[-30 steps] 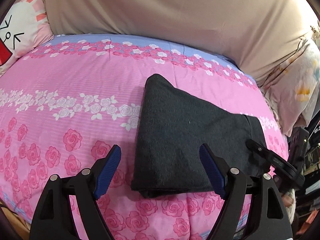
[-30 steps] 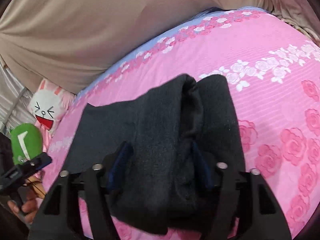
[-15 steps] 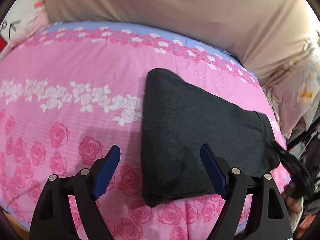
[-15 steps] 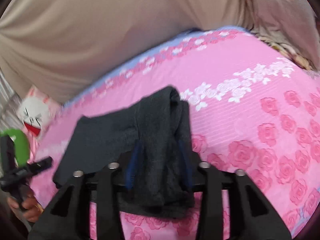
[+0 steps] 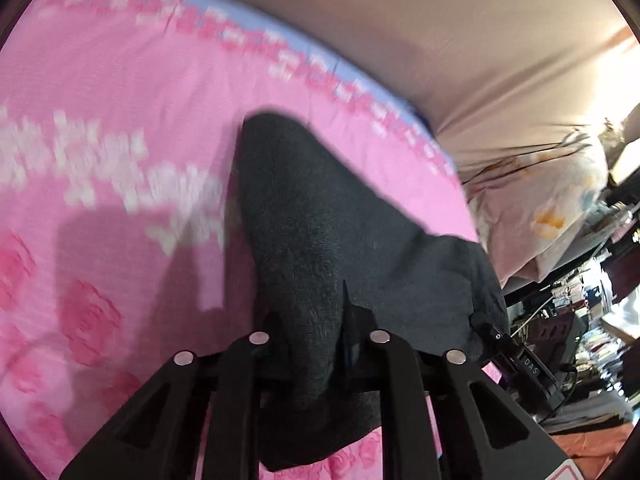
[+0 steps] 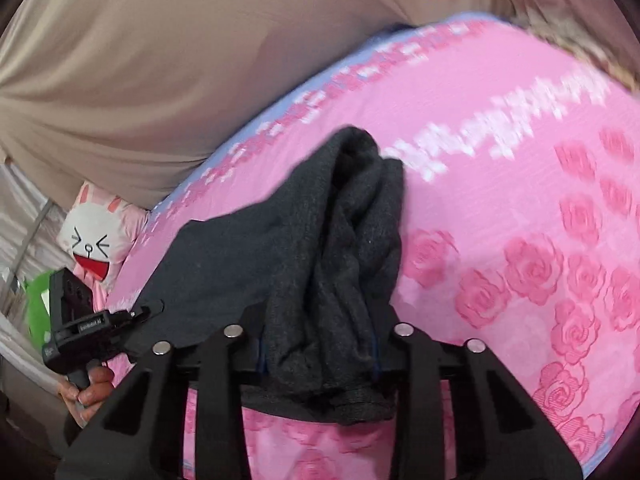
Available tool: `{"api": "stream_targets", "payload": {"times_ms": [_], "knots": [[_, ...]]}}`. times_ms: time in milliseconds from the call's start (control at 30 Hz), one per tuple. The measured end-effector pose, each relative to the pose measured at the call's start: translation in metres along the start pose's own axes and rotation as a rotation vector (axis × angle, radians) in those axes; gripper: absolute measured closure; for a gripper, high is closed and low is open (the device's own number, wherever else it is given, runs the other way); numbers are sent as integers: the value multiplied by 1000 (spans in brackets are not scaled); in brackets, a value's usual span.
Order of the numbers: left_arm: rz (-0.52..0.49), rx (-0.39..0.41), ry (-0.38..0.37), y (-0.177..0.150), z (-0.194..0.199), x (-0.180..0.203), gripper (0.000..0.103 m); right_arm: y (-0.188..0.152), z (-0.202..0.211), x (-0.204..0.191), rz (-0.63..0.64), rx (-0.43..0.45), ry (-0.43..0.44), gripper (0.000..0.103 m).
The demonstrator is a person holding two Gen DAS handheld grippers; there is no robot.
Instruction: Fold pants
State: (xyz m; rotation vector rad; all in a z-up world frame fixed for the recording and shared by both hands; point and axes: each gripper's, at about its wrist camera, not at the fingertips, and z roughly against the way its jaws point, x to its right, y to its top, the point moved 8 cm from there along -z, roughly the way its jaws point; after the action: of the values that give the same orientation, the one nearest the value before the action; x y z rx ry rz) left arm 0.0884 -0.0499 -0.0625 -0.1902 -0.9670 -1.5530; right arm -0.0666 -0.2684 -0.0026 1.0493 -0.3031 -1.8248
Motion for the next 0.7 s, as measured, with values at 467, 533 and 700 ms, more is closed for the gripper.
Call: {"api": "stream_targets", "payload": {"times_ms": [467, 533, 700], "knots": [[-68, 94, 348, -15, 73, -53, 75, -6, 15, -44, 185, 87, -112, 61], [-136, 171, 429, -5, 84, -38, 75, 2, 15, -71, 238, 100, -53, 63], [-178, 166, 477, -5, 75, -28, 53, -13, -64, -45, 274, -59, -159, 86]]}}
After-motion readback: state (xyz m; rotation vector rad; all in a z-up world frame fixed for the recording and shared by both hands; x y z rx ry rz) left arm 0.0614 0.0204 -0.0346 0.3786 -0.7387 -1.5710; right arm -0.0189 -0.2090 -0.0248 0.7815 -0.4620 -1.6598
